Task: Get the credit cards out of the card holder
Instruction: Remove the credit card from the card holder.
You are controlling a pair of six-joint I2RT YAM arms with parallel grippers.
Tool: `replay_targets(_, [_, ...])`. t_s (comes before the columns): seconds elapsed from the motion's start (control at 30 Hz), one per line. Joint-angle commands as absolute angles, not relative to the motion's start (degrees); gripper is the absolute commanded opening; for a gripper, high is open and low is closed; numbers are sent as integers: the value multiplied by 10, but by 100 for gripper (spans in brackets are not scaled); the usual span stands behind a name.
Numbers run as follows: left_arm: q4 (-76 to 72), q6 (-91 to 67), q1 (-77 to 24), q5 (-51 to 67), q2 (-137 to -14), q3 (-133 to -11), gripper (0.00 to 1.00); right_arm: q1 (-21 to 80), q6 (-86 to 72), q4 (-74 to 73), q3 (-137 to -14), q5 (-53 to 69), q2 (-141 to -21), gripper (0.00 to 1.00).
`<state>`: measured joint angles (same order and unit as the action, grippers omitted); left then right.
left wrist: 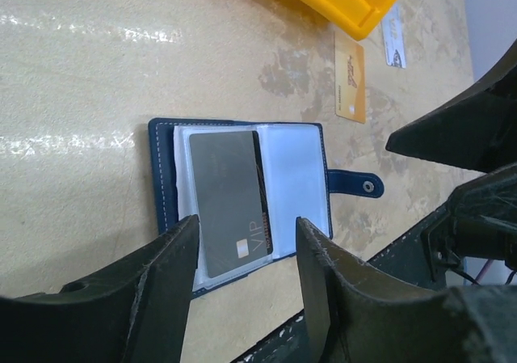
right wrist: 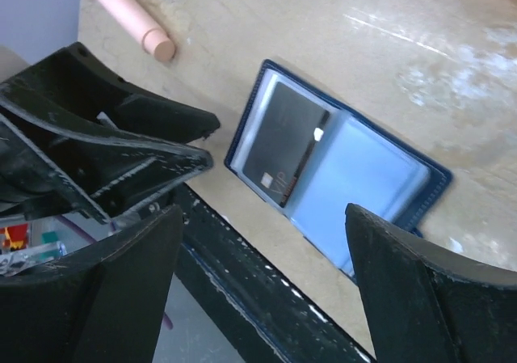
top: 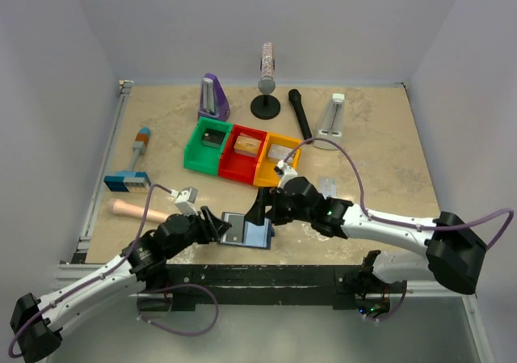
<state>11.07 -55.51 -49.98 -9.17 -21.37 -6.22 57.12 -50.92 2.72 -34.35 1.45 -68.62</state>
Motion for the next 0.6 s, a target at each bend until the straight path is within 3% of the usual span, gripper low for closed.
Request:
replay_targets(0.0, [98,-548,-498,-87,-231,-76,55,571,-475,31,-414,83,-742,84])
replay_targets(0.1, [81,-534,-498,-67,-246,-78,53,571,-486,89,-404,105,-776,79])
replay_targets(0.17, [74,-531,-498,-60,-256,-81,52,571,-508,148,-392,124,-801,70])
replay_targets(0.33, [62,-525,-498,-47,-287,-85,46,568,-507,133,-420,169,-858,45])
replay_targets(0.47, [50,-519,-497,-43,-309,-85,26,568,-532,169,-408,170,-889,47])
replay_targets(0.57, [39,-518,-497,-41,-327,-86,17,568,-536,180,-396,163,-898,42])
